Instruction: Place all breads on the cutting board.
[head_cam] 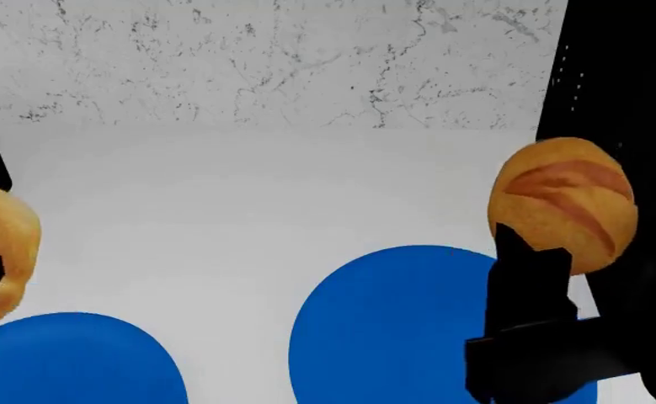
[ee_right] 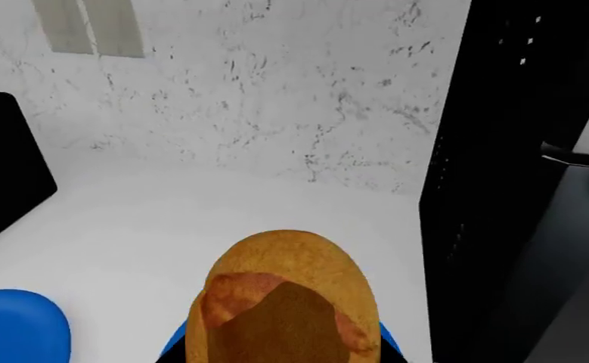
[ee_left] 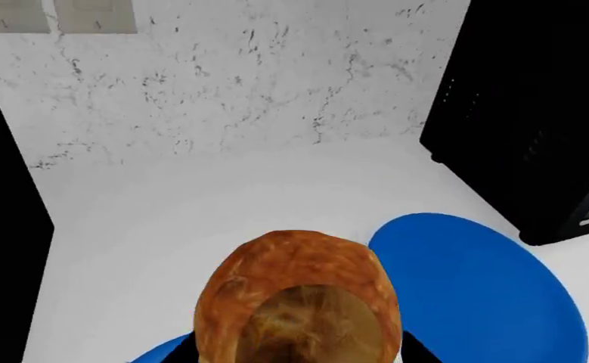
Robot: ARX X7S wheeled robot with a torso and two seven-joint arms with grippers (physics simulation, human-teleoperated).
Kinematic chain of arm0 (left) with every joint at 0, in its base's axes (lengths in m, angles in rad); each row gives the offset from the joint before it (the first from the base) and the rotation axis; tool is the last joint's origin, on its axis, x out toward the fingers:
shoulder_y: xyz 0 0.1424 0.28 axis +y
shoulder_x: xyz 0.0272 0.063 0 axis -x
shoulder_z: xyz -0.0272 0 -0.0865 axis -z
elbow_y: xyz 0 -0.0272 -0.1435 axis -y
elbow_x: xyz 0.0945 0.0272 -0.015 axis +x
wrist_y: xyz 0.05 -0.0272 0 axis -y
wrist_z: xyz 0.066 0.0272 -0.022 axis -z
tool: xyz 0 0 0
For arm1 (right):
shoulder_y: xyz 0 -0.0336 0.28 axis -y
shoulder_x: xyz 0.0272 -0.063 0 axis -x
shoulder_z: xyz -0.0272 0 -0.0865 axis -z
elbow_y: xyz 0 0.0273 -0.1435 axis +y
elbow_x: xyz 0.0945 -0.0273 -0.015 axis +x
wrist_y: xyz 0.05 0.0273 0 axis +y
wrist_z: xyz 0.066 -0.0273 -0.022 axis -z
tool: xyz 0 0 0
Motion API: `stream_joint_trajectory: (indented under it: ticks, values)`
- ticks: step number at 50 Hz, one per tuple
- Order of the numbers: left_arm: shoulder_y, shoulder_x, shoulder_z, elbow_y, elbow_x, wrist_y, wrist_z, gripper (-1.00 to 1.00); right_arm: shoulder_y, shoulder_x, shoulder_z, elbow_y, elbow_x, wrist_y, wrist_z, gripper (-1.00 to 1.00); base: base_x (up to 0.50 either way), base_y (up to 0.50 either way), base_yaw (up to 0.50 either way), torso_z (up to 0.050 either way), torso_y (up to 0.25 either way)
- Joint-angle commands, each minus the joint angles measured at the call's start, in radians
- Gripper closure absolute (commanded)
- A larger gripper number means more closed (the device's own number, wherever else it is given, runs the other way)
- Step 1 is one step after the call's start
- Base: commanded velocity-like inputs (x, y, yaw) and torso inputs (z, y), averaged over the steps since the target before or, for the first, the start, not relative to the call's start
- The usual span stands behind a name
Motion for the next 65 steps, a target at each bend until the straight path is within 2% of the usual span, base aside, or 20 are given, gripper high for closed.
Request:
stream_joint_trajectory:
  ticks: [1,8,10,11,18,22,34,48,56,65]
  values:
    - [0.074,-0.099,-0.106,0.042,0.042,0.114,0.094,1.0,0.003,0.05,0.056,-0.076,-0.018,-0.035,0.02,1.0,0.0,0.0,0.0,0.0,0.0]
    - [0.087,-0.092,-0.108,0.037,0.078,0.121,0.098,1.0,-0.06,0.077,0.093,-0.101,-0.047,-0.092,-0.009,1.0,-0.08,0.03,0.0,0.0,0.0]
    - [0.135,-0.102,-0.122,0.043,0.062,0.178,0.131,1.0,-0.071,0.076,0.096,-0.098,-0.052,-0.104,-0.012,1.0,-0.22,0.1,0.0,0.0,0.0]
    - [0.117,-0.102,-0.116,0.044,0.078,0.147,0.117,1.0,-0.063,0.07,0.095,-0.097,-0.039,-0.11,-0.006,1.0,-0.23,0.11,0.0,0.0,0.0]
    - [0.138,-0.117,-0.136,0.046,0.062,0.192,0.128,1.0,-0.117,0.096,0.126,-0.106,-0.067,-0.149,-0.035,1.0,-0.24,0.12,0.0,0.0,0.0]
    - [0.092,-0.089,-0.112,0.034,0.085,0.137,0.085,1.0,-0.153,0.118,0.143,-0.116,-0.075,-0.171,-0.053,1.0,-0.28,0.15,0.0,0.0,0.0]
    - [0.057,-0.052,-0.1,0.015,0.076,0.126,0.055,1.0,-0.182,0.12,0.158,-0.123,-0.083,-0.193,-0.066,1.0,-0.28,0.21,0.0,0.0,0.0]
    - [0.039,-0.029,-0.088,0.003,0.088,0.11,0.035,1.0,-0.186,0.111,0.161,-0.114,-0.086,-0.19,-0.07,1.0,-0.23,0.49,0.0,0.0,0.0]
    - [0.058,-0.031,-0.091,0.004,0.113,0.116,0.042,1.0,-0.258,0.135,0.192,-0.131,-0.123,-0.233,-0.098,1.0,-0.12,0.5,0.0,0.0,0.0]
    - [0.052,-0.043,-0.097,-0.002,0.115,0.112,0.037,1.0,-0.227,0.108,0.179,-0.126,-0.119,-0.208,-0.087,1.0,0.0,0.5,0.0,0.0,0.0]
